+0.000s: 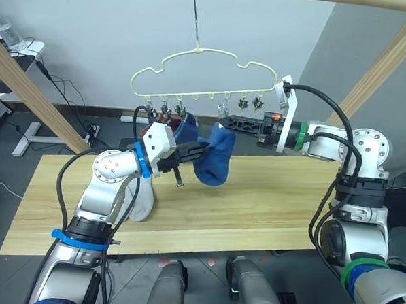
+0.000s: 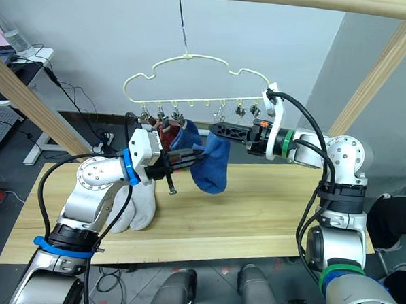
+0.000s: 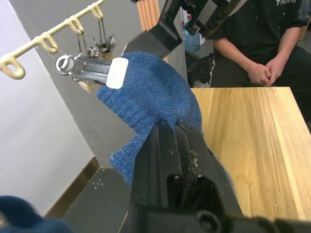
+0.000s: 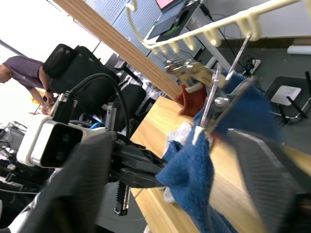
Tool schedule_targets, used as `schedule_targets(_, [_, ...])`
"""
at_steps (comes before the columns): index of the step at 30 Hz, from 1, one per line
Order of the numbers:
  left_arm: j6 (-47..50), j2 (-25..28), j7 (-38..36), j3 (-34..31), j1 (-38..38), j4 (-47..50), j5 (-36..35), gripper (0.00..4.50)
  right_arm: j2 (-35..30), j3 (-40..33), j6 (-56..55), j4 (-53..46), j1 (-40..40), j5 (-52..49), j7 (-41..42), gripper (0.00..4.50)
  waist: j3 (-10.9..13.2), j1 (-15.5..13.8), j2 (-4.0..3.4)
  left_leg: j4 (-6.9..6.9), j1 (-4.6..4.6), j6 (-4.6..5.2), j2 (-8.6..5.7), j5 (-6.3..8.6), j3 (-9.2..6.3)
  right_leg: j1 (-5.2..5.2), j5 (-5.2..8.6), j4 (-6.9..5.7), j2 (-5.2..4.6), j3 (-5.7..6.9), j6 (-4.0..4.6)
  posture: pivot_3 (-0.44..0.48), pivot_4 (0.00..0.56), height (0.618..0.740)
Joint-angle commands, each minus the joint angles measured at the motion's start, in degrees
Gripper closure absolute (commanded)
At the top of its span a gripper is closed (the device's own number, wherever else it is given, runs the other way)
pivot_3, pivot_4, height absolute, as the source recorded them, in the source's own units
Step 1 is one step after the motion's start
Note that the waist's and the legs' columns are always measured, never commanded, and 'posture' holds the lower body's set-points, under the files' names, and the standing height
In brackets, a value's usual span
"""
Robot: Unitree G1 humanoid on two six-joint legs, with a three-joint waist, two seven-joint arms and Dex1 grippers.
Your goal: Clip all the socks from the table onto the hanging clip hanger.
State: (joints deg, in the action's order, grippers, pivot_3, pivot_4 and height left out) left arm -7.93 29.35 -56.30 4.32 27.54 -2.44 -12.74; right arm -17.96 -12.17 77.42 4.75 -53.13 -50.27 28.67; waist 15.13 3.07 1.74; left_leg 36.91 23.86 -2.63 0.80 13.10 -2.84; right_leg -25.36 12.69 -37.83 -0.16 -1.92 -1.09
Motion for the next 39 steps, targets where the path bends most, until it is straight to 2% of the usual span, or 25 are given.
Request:
schedule_targets(1, [0.5,-0.2,1.2,-0.5,0.1,2.5,-0.5,4.5,-2.7,1.7,-3.6,-5.5,1.8,2.2,0.3,0.05,0.0,0.0,-0.03,0.0,0.0,0.0,0.0,0.0,0.0,0.0,0.0,0.01,0.0,0.0,0.0,-0.014,0.279,0.74])
schedule_targets(6, [0.6,0.3,2.5,-0.3,-0.1,2.1,1.1,4.5,-3.6,2.4,-5.9,-11.0,4.7,4.0,-2.2,0.05,0.1,-0.1,-0.07,0.0,0.02,0.0,0.0,0.0,0.01,0.0,0.0,0.03,-0.01,-0.01,-0.01,-0.013,0.282,0.74])
schedule_targets(9, [4.1,0.1,5.6,-1.5,-0.8,1.5,1.3,4.5,-2.5,4.8,-9.5,-22.6,10.0,7.9,-8.2,0.05,0.1,0.0,-0.09,-0.02,0.02,0.0,0.02,0.0,-0.05,0.0,0.01,0.03,0.0,-0.04,-0.01,-0.024,0.283,0.74])
schedule_targets(12, [7.0,0.6,7.4,-2.8,-1.5,2.1,0.5,3.81,0.6,6.5,-11.7,-29.5,12.8,11.0,-14.3,0.0,0.2,0.3,-0.16,-0.05,0.02,0.0,0.03,0.0,-0.06,-0.02,0.02,0.03,0.02,-0.09,-0.02,-0.028,0.283,0.74])
schedule_targets(15, [8.2,1.0,7.8,-3.6,-2.2,3.2,-0.2,2.94,1.4,9.2,-13.5,-32.2,14.3,13.2,-15.5,0.0,0.2,0.4,-0.16,-0.01,0.0,0.0,0.04,0.0,0.04,-0.07,0.01,-0.04,0.04,-0.1,-0.03,-0.032,0.281,0.74])
schedule_targets(20, [13.4,2.9,7.8,-6.9,-4.4,8.7,-4.2,1.5,4.9,13.6,-19.9,-32.9,16.2,20.5,-21.1,0.0,0.2,0.3,-0.17,0.0,0.0,-0.01,0.04,0.0,0.0,-0.06,0.01,-0.02,0.04,-0.11,-0.03,-0.031,0.278,0.74])
schedule_targets(25, [19.7,3.9,9.2,-9.2,-4.9,14.1,-8.2,0.14,7.7,15.0,-24.6,-31.7,16.5,26.2,-25.1,0.0,0.2,0.3,-0.18,-0.01,0.03,-0.01,0.03,0.0,0.03,-0.1,0.02,-0.01,0.04,-0.1,-0.03,-0.022,0.279,0.74])
schedule_targets(26, [21.5,3.9,9.8,-9.7,-4.9,15.3,-9.1,0.02,8.2,15.5,-25.1,-31.6,16.6,26.8,-25.3,0.0,0.2,0.2,-0.18,-0.01,0.03,-0.01,0.03,0.0,0.04,-0.1,0.02,0.0,0.03,-0.11,-0.03,-0.017,0.28,0.74])
schedule_targets(29, [29.5,4.3,11.1,-11.9,-5.4,20.6,-15.3,0.02,9.8,17.9,-27.7,-30.7,17.0,30.3,-26.9,0.0,0.2,0.2,-0.16,-0.02,0.03,-0.01,0.03,0.0,0.04,-0.1,0.02,0.0,0.04,-0.12,-0.03,-0.003,0.279,0.74])
schedule_targets(32, [37.8,4.9,13.5,-14.5,-5.3,25.3,-22.2,0.0,11.3,19.7,-31.0,-28.2,17.0,34.2,-28.3,0.6,0.3,0.3,-0.16,-0.03,0.02,-0.01,0.06,0.0,0.03,-0.11,0.02,0.0,0.04,-0.16,-0.03,0.004,0.278,0.74])
schedule_targets(35, [42.9,5.4,15.7,-16.3,-4.2,27.1,-26.4,0.0,12.1,20.3,-33.7,-26.3,16.8,37.8,-29.8,1.6,0.3,0.2,-0.17,-0.02,0.01,-0.01,0.05,0.0,0.01,-0.11,0.02,-0.03,0.06,-0.15,-0.03,0.004,0.278,0.74])
schedule_targets(39, [43.4,6.1,17.2,-16.3,-4.4,28.1,-26.1,0.0,12.7,21.0,-36.7,-22.9,15.8,41.0,-29.9,1.6,0.3,0.1,-0.17,-0.01,0.0,-0.01,0.03,0.0,0.03,-0.1,0.02,-0.02,0.05,-0.12,-0.03,0.017,0.28,0.74])
